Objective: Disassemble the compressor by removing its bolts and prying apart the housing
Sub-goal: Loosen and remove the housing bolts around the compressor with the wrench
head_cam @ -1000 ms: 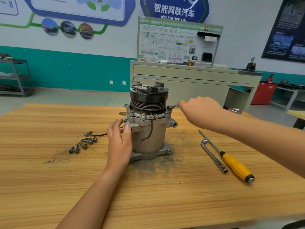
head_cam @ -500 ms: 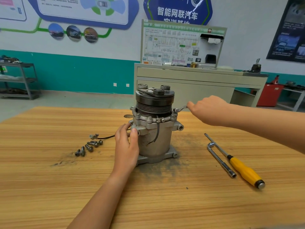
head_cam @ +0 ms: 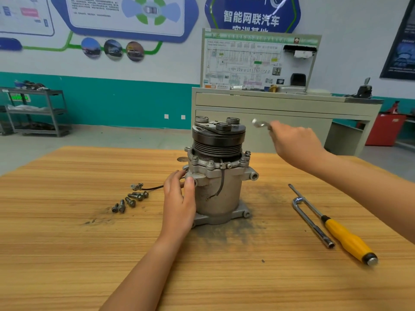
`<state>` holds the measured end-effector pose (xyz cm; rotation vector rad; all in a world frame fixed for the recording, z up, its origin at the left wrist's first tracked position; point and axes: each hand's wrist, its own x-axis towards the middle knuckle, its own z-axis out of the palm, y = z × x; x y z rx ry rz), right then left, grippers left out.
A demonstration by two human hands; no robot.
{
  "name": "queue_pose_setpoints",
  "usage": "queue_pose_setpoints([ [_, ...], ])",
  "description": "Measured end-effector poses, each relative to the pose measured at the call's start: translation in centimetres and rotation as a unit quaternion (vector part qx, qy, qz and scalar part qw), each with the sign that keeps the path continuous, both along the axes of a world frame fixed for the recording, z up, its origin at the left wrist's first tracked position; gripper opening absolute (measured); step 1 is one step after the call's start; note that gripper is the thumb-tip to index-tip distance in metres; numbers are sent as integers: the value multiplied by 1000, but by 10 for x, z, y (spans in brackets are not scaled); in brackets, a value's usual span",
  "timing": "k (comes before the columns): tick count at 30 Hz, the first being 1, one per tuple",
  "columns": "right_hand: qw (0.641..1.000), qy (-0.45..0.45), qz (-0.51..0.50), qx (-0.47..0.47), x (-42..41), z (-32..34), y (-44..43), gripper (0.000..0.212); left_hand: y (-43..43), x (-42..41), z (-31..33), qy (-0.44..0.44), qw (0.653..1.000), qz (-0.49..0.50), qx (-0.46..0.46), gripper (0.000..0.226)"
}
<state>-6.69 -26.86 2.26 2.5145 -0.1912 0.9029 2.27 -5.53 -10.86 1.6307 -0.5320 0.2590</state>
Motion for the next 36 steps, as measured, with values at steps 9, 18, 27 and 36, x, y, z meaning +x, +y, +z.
queue_pose_setpoints([
  [9, 987, 133, -89, 6, -24, -26, 11, 31, 0, 1, -1, -7, 1000, -1, -4, 41],
  [18, 970, 186, -136, -75, -17, -2, 28, 28, -1, 2, -2, -15, 1000, 2, -13, 39],
  [27, 946, 260, -137, -140, -17, 12, 41, 24, 0, 1, -1, -29, 999, 10, -22, 34],
  [36, 960, 223, -114, -123, 16, 14, 3, 34, 0, 0, 0, -35, 999, 8, -24, 34],
])
